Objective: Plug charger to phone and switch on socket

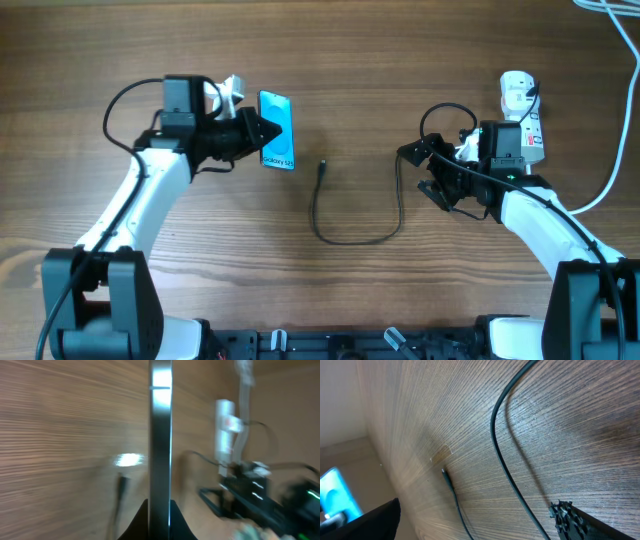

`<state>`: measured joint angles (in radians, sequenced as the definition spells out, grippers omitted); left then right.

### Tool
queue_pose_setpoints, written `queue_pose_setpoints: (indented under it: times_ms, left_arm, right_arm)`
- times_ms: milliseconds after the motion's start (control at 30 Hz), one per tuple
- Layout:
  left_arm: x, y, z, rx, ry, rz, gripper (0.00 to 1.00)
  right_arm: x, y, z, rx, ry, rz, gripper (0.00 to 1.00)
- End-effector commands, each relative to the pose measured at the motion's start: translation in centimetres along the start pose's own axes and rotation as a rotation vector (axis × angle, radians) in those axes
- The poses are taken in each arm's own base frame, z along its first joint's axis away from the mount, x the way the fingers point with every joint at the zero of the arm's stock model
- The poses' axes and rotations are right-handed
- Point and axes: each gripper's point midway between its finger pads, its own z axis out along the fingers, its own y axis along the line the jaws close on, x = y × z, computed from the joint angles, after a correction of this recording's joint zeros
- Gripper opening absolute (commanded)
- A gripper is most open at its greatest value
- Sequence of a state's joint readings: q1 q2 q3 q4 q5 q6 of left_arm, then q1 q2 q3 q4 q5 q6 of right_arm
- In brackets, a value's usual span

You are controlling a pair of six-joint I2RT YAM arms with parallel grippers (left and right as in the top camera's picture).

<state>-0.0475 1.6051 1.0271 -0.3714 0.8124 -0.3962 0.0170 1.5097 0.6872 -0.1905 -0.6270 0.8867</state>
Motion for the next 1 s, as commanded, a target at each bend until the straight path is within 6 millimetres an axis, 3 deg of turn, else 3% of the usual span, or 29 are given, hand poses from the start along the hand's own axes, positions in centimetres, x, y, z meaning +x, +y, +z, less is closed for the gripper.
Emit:
queue_pose_setpoints:
  times_ms: [0,200,367,567,667,767,967]
  left_arm:
    - [0.8,-3.6,-1.9,0.265,0.072,0.07,0.04]
    - [0.5,-3.8,-2.8,0.311,0.054,0.152,0.04]
    - [2.0,-6.9,-4.3,0.534,0.061,0.429,0.04]
    - [2.2,-7.7,-4.8,0.595,0.052,0.49,0.04]
    - [1.6,-7.5,-4.6,0.568,0.029,0.526,0.04]
    - [0.7,-6.4,-3.8,0.476,0.0,0.535,0.04]
    - [-0.7,-4.3,-3.0,0.33,-0.031,0.456,0.04]
  right_arm:
    - [-0.1,-0.2,0.1,0.008,-0.006,-0.02,1.0]
    - [-0.1,-0.1,0.1,0.006,-0.006,0.037,0.99]
    - [-0.2,-0.2,0.1,0.008,-0.014,0.138,1.0]
    - [1.4,1.1,0.7,-0.029,0.044,-0.195,1.0]
    - [2.3,0.4,0.8,0.074,0.069,-0.272,1.0]
    - [2.0,0.1,-0.3,0.271,0.048,-0.344,1.0]
    - [2.3,4.6,-3.6,0.47,0.014,-0.562,1.0]
